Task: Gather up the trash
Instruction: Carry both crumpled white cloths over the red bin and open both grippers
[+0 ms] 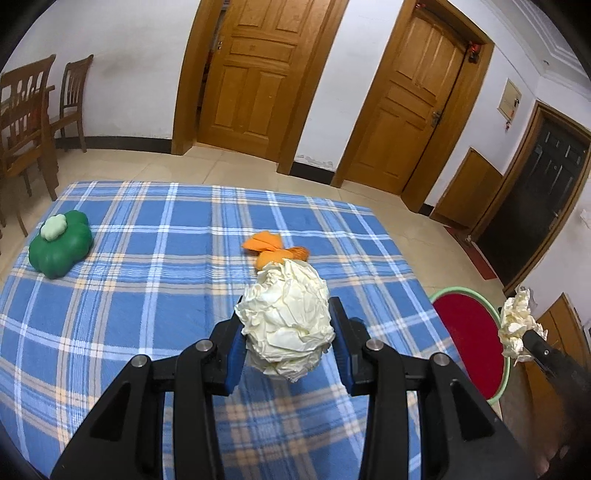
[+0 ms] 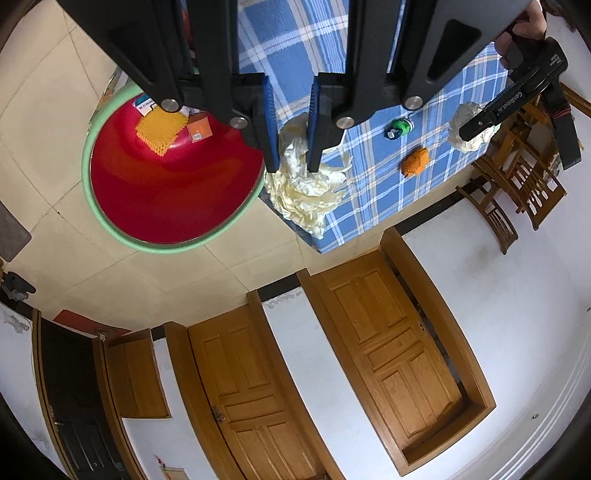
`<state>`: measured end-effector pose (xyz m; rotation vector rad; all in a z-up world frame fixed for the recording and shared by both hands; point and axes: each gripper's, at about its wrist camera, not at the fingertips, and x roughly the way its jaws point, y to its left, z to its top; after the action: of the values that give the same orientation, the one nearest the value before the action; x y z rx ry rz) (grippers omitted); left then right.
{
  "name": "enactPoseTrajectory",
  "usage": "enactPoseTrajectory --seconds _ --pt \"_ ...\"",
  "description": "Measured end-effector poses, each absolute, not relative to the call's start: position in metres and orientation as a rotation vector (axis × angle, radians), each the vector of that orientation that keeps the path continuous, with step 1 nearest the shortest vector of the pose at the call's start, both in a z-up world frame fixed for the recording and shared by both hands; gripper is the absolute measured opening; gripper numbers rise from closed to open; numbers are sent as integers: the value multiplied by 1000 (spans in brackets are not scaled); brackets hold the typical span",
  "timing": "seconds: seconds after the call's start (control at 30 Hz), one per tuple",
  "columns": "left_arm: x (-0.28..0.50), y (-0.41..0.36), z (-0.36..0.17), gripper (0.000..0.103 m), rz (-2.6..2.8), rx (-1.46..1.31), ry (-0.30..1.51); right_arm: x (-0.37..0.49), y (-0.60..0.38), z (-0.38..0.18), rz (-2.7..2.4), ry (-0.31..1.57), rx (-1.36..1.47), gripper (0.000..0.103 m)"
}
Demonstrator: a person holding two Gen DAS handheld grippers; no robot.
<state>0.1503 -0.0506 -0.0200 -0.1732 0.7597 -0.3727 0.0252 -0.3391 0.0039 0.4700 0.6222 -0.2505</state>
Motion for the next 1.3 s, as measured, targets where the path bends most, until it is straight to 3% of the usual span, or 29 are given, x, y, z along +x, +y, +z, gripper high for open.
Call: enactPoseTrajectory --seconds 1.3 --pt "119 -193 -6 41 -649 22 817 -30 -427 -18 -388 586 634 17"
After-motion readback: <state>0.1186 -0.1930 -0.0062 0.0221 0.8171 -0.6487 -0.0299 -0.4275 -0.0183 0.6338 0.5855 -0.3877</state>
